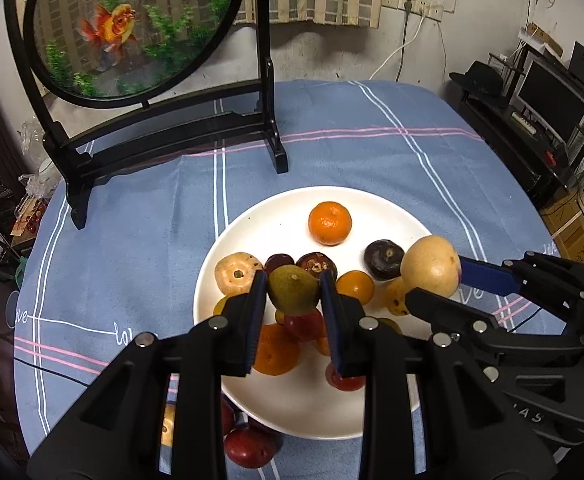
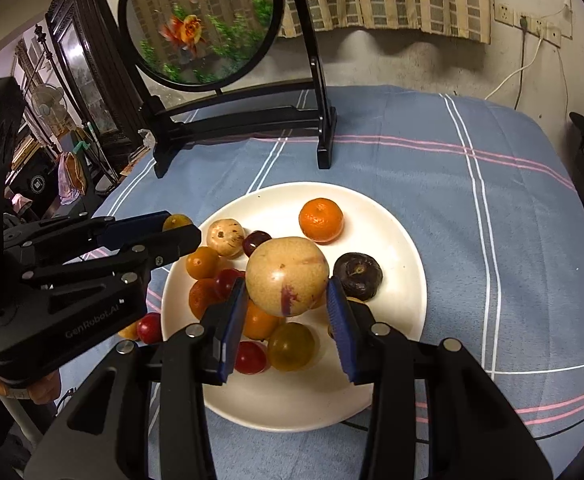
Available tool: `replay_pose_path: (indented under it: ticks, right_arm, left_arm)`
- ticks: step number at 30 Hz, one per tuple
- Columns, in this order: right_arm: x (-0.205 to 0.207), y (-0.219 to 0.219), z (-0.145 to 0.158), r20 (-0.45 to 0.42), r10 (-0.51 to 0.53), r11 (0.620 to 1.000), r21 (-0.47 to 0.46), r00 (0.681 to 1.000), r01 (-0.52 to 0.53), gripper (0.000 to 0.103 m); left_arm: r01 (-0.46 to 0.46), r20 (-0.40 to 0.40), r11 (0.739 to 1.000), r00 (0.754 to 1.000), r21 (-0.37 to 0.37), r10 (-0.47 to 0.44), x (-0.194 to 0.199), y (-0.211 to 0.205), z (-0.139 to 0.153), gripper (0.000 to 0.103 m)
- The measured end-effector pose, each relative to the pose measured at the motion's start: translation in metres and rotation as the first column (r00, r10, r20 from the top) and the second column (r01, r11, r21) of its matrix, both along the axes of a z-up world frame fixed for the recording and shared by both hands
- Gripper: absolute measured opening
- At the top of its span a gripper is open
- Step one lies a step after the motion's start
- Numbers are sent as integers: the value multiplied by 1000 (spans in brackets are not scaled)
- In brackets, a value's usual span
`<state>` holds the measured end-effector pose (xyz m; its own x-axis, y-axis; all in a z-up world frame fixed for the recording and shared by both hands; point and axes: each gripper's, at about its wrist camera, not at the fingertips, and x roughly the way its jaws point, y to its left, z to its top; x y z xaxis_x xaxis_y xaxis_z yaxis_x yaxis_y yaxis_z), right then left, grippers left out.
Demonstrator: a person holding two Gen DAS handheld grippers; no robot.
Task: Organize fruits
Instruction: 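Carry the yellow and pale fruits onto the white plate and open both tools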
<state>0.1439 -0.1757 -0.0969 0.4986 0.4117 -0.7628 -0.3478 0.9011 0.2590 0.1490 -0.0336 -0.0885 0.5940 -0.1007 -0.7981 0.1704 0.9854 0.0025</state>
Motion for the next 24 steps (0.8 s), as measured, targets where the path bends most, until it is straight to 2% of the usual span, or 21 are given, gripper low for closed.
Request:
replay_pose_path:
  ticks: [7,18,24]
  right_arm:
    - [15,3,-12,-29,4,1000,-10,1000,-4,41]
    - [32,8,-24,-42,7,1000,-20,999,-7,41]
    - [39,7,-33,-46,-2,998,-66,999,-1,41]
  left_arm:
    - [11,-17,999,1000,33,-10,12,-7,-14,28]
    - [11,-26,999,1000,38,-10,25,-6,-26,28]
    - [10,-33,999,999,46,-8,29,-3,-31,28]
